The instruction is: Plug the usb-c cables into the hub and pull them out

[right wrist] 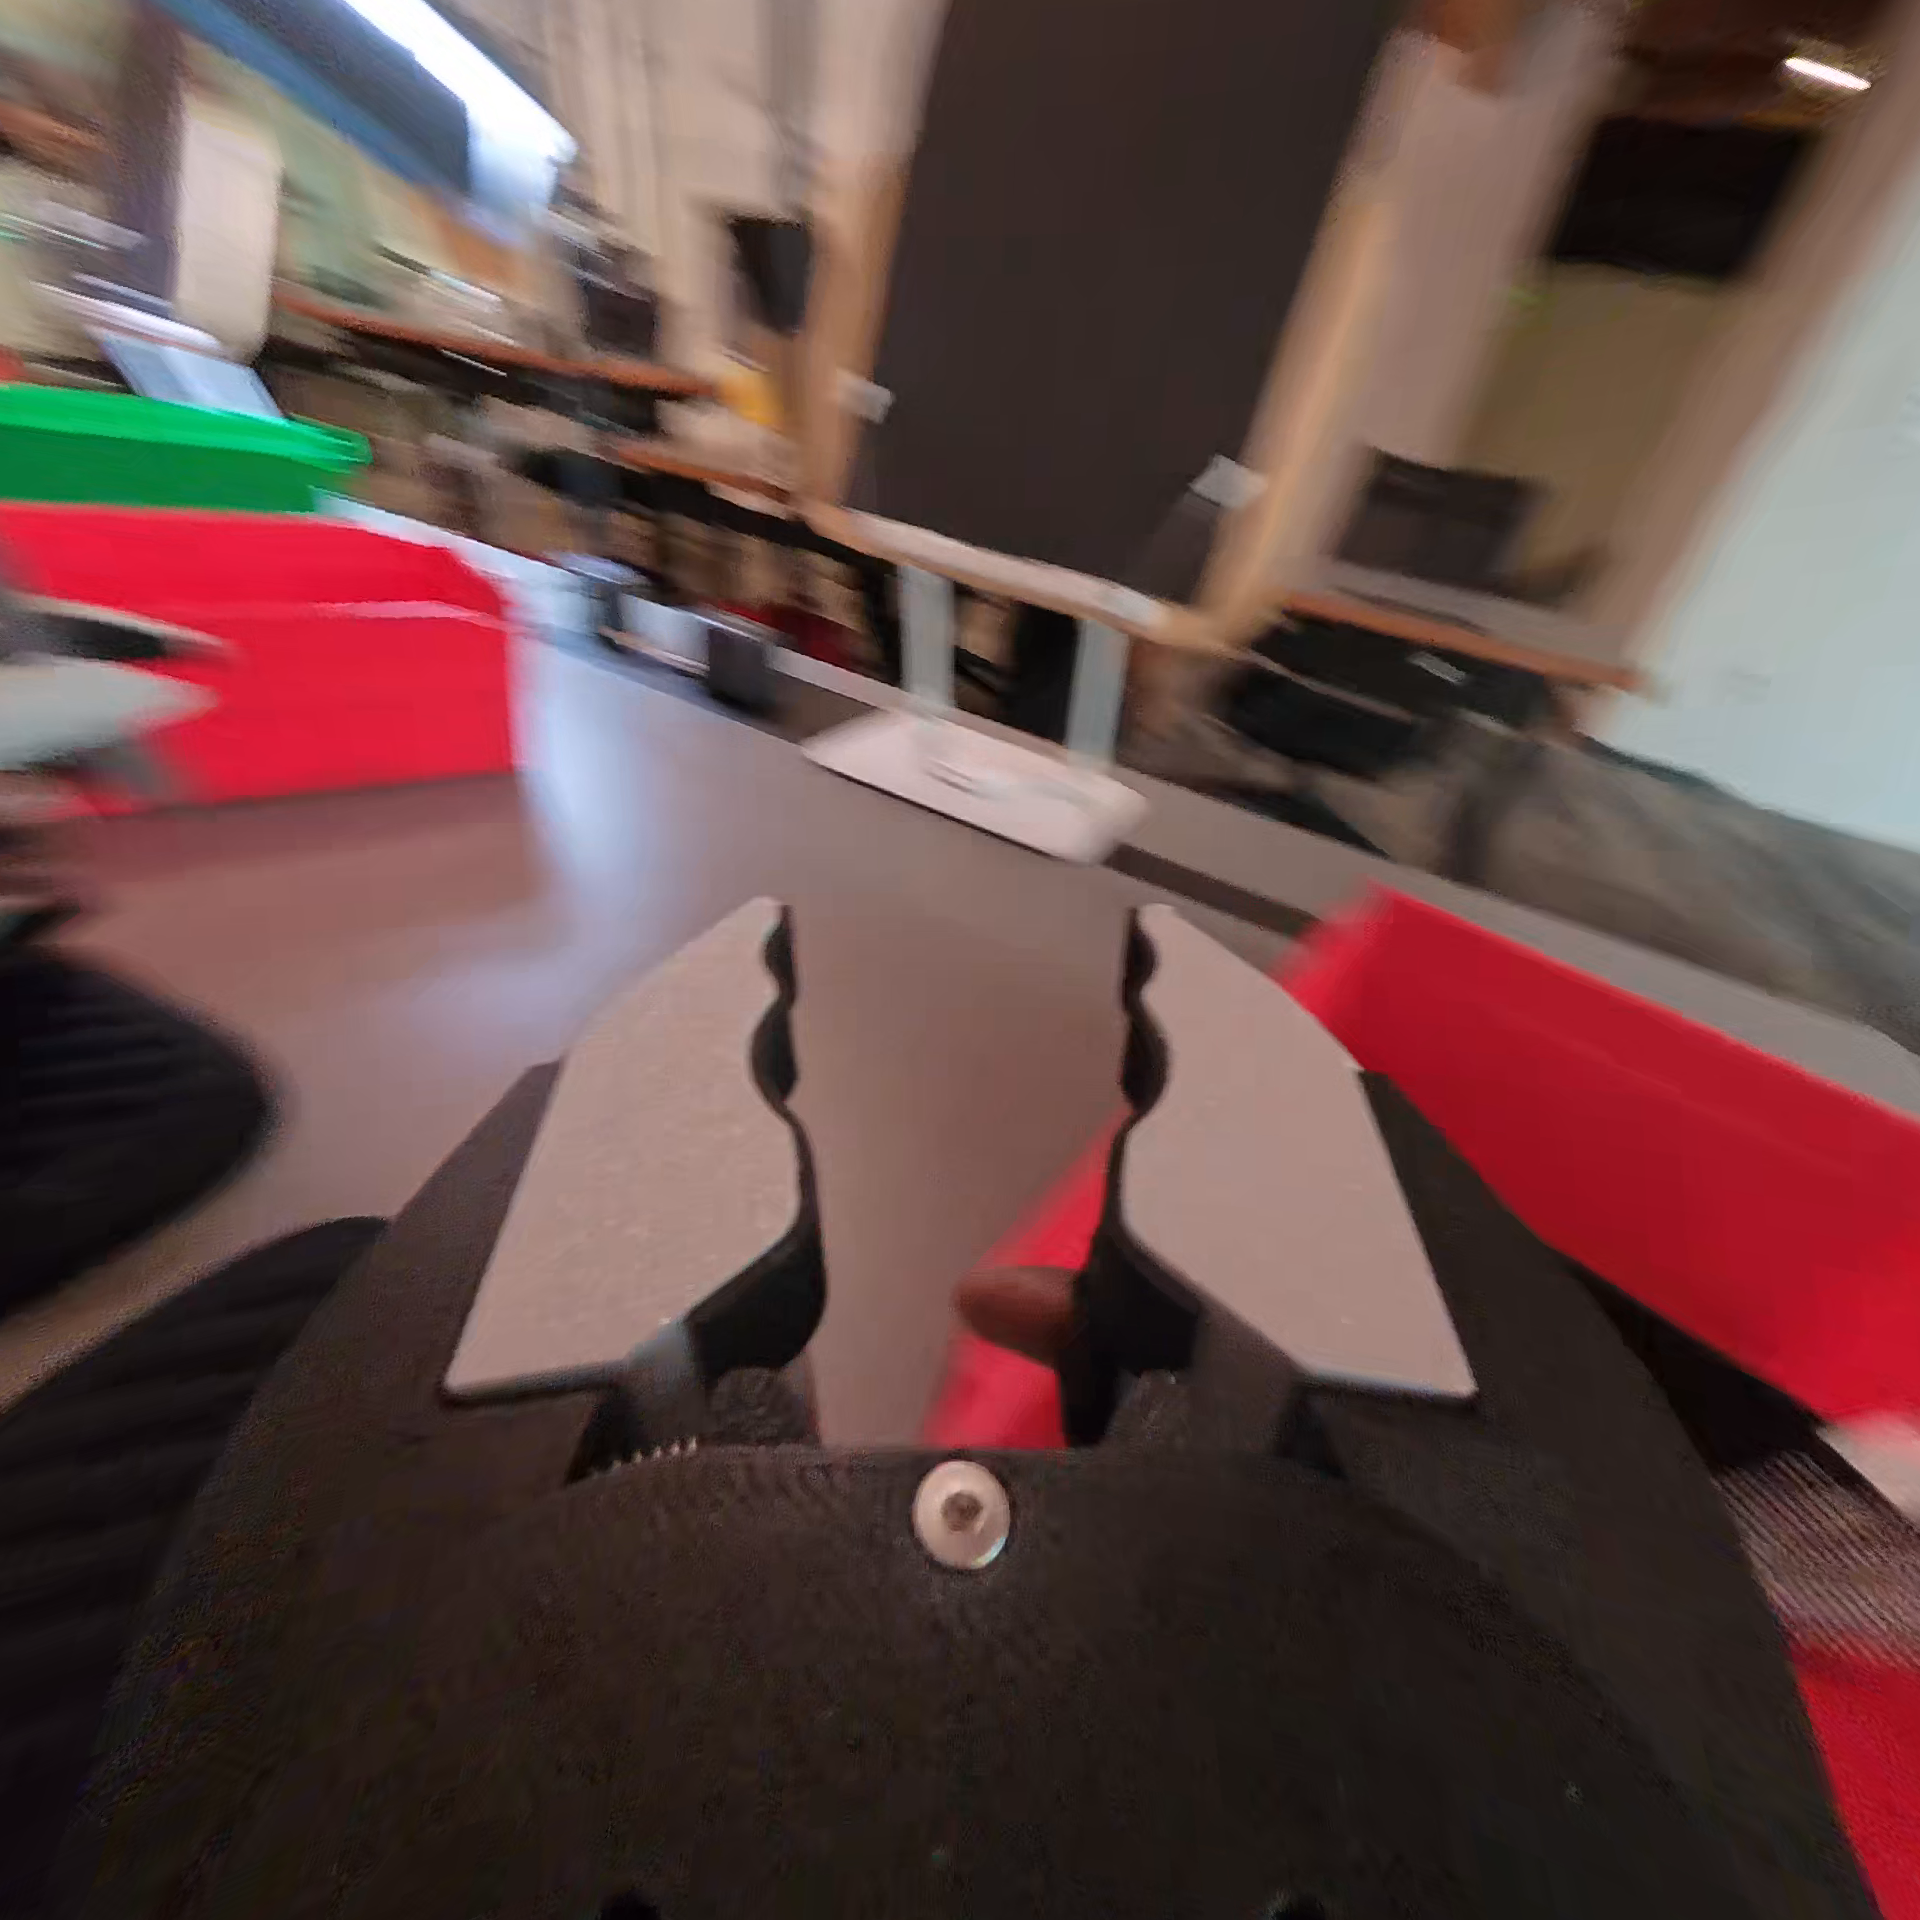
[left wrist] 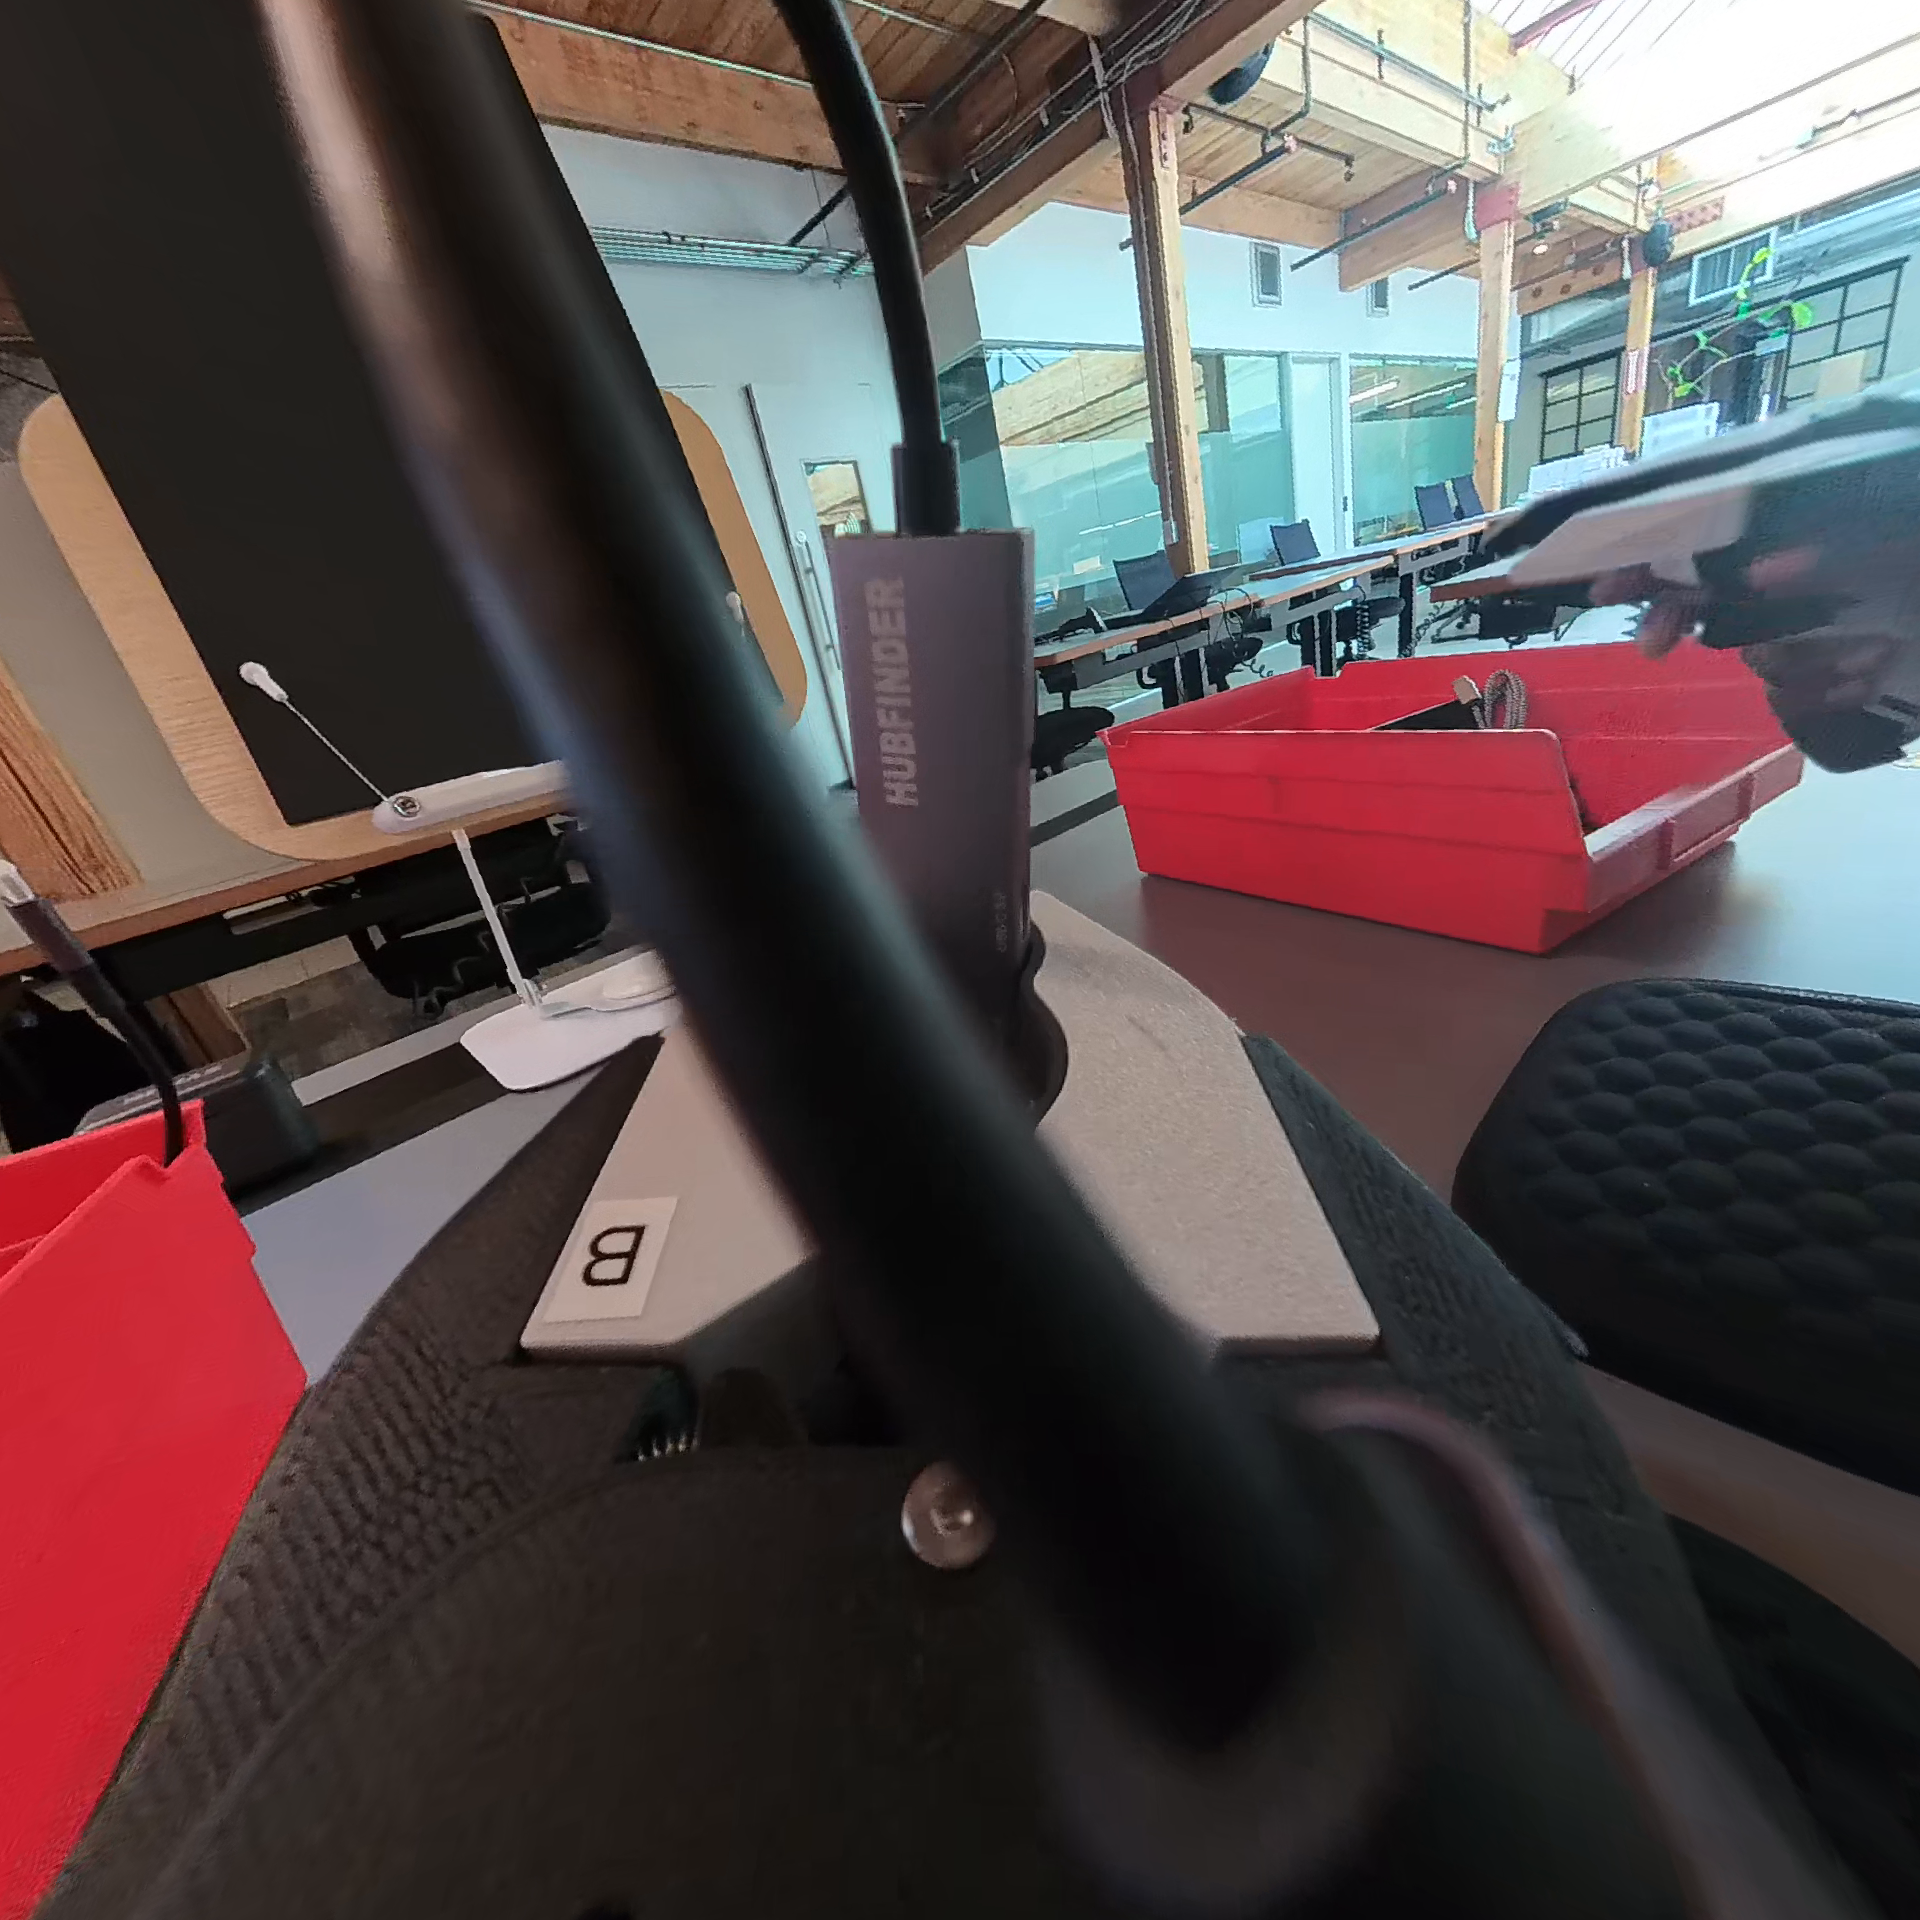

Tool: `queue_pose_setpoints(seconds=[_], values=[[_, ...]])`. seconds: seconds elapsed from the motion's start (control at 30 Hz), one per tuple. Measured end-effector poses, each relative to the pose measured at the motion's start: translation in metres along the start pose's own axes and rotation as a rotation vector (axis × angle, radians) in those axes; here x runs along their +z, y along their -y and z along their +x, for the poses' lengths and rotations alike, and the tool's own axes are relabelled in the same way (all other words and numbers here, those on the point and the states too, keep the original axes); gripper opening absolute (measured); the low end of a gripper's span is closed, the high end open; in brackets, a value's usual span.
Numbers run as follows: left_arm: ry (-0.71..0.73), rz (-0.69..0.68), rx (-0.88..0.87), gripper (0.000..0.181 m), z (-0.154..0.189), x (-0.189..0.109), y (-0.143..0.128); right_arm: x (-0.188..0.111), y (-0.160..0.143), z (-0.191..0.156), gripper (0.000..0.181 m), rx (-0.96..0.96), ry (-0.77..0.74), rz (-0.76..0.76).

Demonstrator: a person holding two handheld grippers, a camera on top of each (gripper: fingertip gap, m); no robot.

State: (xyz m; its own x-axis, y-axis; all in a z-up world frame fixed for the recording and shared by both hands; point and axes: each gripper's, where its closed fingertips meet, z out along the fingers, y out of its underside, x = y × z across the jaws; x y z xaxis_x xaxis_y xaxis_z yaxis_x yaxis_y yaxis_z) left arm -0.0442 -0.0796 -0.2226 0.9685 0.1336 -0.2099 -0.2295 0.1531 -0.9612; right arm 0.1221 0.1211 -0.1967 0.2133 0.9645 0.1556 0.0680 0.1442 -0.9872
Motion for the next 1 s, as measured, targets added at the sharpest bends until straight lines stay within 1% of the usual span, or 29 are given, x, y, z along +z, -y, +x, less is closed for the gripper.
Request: queue_pose_setpoints(seconds=[0.03, 0.07, 0.1, 0.17, 0.27, 0.33, 0.37, 0.43, 0.53, 0.57, 0.6, 0.63, 0.67, 0.7, 0.77, 0.87, 0.93, 1.0], values=[[-0.002, -0.006, 0.000, 0.018, 0.000, 0.000, -0.001, 0.004, 0.011, -0.032, 0.073, -0.013, 0.141, 0.056], [-0.009, -0.013, 0.000, 0.018, 0.001, 0.001, -0.002, 0.006, 0.019, -0.063, 0.077, -0.034, 0.259, 0.097], [-0.020, -0.021, 0.001, 0.018, 0.003, 0.002, -0.003, 0.008, 0.024, -0.091, 0.078, -0.056, 0.350, 0.124], [-0.046, -0.038, 0.013, 0.018, 0.008, 0.003, -0.005, 0.013, 0.030, -0.139, 0.076, -0.074, 0.480, 0.157], [-0.082, -0.053, 0.087, 0.018, 0.019, 0.006, -0.006, 0.021, 0.039, -0.195, 0.063, -0.005, 0.604, 0.222], [-0.073, -0.092, 0.171, 0.018, 0.022, 0.007, -0.010, 0.031, 0.042, -0.215, 0.056, 0.036, 0.612, 0.239], [-0.069, -0.116, 0.219, 0.018, 0.024, 0.008, -0.013, 0.036, 0.042, -0.221, 0.053, 0.026, 0.606, 0.241], [-0.070, -0.159, 0.319, 0.019, 0.029, 0.011, -0.019, 0.045, 0.041, -0.229, 0.051, -0.041, 0.587, 0.233], [-0.101, -0.218, 0.462, 0.019, 0.040, 0.014, -0.030, 0.055, 0.031, -0.233, 0.048, -0.138, 0.558, 0.166], [-0.111, -0.232, 0.505, 0.020, 0.043, 0.015, -0.032, 0.058, 0.025, -0.235, 0.043, -0.130, 0.557, 0.123], [-0.118, -0.241, 0.547, 0.019, 0.046, 0.016, -0.034, 0.061, 0.019, -0.235, 0.032, -0.109, 0.553, 0.065], [-0.123, -0.245, 0.583, 0.018, 0.048, 0.016, -0.035, 0.064, 0.011, -0.233, 0.018, -0.092, 0.538, 0.008], [-0.128, -0.248, 0.608, 0.017, 0.050, 0.017, -0.036, 0.066, 0.006, -0.231, 0.013, -0.095, 0.522, -0.026], [-0.124, -0.259, 0.623, 0.017, 0.050, 0.017, -0.038, 0.066, 0.002, -0.230, 0.012, -0.112, 0.513, -0.041], [-0.136, -0.258, 0.629, 0.019, 0.052, 0.018, -0.039, 0.063, -0.002, -0.228, 0.010, -0.133, 0.506, -0.050], [-0.153, -0.242, 0.586, 0.022, 0.054, 0.019, -0.039, 0.058, 0.003, -0.222, 0.009, -0.103, 0.497, -0.026], [-0.123, -0.234, 0.526, 0.026, 0.047, 0.018, -0.035, 0.056, 0.011, -0.207, 0.009, -0.083, 0.455, 0.012], [-0.095, -0.233, 0.444, 0.025, 0.039, 0.017, -0.034, 0.054, 0.026, -0.179, 0.009, -0.070, 0.369, 0.056]])
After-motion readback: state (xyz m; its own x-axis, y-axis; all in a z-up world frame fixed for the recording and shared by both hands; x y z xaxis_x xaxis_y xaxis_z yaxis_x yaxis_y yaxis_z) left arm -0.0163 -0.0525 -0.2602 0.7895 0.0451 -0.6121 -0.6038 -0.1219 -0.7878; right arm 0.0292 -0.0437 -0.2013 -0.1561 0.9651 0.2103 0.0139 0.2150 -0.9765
